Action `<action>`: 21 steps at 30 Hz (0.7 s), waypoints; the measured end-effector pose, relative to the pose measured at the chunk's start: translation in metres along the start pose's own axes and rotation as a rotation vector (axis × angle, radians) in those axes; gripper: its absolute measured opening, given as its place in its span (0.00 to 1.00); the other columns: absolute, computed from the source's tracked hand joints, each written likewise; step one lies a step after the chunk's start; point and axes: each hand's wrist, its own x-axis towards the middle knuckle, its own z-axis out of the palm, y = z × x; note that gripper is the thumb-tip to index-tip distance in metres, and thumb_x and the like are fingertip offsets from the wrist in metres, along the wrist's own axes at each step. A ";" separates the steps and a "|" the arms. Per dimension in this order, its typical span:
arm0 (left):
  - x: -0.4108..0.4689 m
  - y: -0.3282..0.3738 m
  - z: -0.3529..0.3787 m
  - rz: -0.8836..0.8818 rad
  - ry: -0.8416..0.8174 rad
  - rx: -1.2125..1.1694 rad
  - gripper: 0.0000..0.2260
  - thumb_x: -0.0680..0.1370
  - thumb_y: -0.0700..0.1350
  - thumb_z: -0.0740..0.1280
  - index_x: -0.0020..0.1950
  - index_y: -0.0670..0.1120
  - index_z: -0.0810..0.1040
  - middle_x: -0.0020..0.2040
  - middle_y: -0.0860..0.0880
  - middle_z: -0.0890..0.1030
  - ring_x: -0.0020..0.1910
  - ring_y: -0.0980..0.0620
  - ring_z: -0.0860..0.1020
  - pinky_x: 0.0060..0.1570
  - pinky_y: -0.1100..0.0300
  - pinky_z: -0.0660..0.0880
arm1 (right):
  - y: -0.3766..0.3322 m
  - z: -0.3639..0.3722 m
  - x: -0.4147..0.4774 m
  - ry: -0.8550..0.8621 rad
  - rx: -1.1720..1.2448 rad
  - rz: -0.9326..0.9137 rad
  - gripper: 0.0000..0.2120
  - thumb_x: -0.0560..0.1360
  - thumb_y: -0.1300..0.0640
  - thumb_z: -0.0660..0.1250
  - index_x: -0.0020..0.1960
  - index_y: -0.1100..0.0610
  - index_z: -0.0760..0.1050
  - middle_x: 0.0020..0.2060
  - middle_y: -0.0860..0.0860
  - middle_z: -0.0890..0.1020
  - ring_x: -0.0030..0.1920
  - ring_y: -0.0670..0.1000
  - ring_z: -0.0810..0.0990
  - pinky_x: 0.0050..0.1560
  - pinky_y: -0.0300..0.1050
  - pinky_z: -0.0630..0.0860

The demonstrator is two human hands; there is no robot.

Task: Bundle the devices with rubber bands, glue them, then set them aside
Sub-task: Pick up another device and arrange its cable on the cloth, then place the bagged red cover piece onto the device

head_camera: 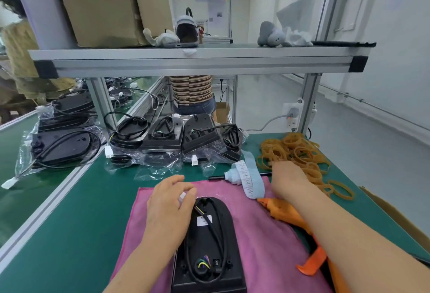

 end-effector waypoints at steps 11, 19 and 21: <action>0.001 0.004 -0.004 -0.009 0.008 -0.147 0.09 0.79 0.45 0.67 0.44 0.59 0.79 0.57 0.63 0.76 0.59 0.65 0.72 0.53 0.76 0.63 | 0.016 0.004 0.003 0.065 0.005 0.063 0.11 0.76 0.64 0.61 0.55 0.55 0.76 0.52 0.54 0.80 0.51 0.55 0.79 0.40 0.45 0.72; 0.013 0.021 -0.011 -0.069 0.031 -0.311 0.06 0.80 0.50 0.66 0.47 0.60 0.81 0.45 0.69 0.81 0.45 0.69 0.77 0.43 0.69 0.68 | 0.001 -0.046 -0.015 0.218 0.251 -0.113 0.10 0.75 0.64 0.63 0.48 0.52 0.80 0.44 0.49 0.81 0.45 0.51 0.79 0.42 0.45 0.76; 0.019 0.030 -0.010 -0.037 0.005 -0.347 0.08 0.80 0.48 0.64 0.50 0.59 0.82 0.47 0.66 0.82 0.49 0.69 0.78 0.49 0.68 0.71 | -0.012 -0.058 -0.028 0.178 0.456 -0.238 0.11 0.77 0.62 0.65 0.45 0.47 0.79 0.42 0.44 0.81 0.43 0.45 0.80 0.44 0.41 0.77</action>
